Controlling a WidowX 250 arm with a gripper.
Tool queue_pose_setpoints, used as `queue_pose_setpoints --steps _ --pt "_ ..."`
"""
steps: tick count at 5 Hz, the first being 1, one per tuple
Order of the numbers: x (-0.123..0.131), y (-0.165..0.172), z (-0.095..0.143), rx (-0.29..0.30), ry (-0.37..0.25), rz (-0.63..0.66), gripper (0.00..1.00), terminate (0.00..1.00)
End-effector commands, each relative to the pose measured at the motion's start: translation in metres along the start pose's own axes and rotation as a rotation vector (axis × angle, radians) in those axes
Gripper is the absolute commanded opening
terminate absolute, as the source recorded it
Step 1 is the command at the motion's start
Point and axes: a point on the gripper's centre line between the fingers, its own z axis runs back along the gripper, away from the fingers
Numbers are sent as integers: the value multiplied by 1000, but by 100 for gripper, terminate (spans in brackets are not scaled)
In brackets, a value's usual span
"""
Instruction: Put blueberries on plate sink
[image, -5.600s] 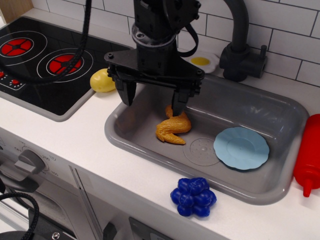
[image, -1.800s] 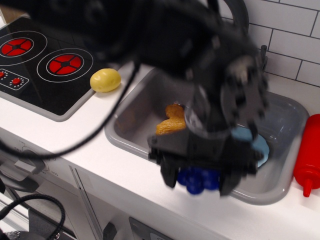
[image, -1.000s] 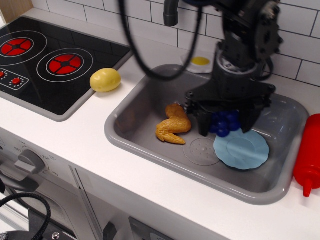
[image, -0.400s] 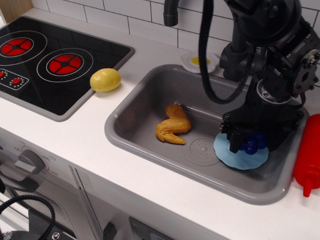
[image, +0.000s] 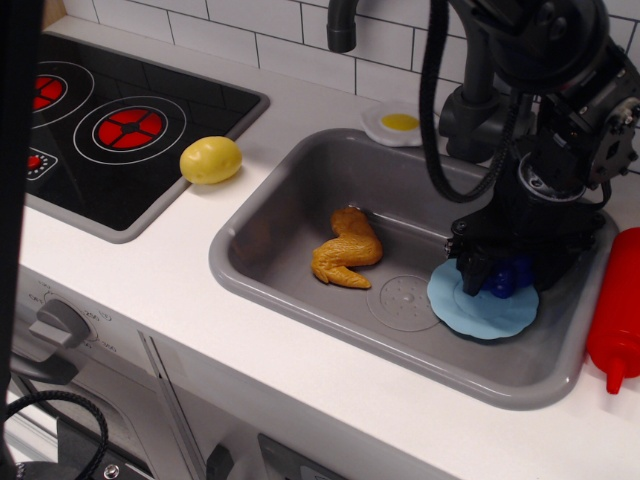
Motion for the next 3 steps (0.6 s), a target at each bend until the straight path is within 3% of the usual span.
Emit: queue_pose_setpoints --steps 1,3 --pt "3 2 34 -56 7 0 100 0" --pt "8 10 72 -101 -2 0 100 0"
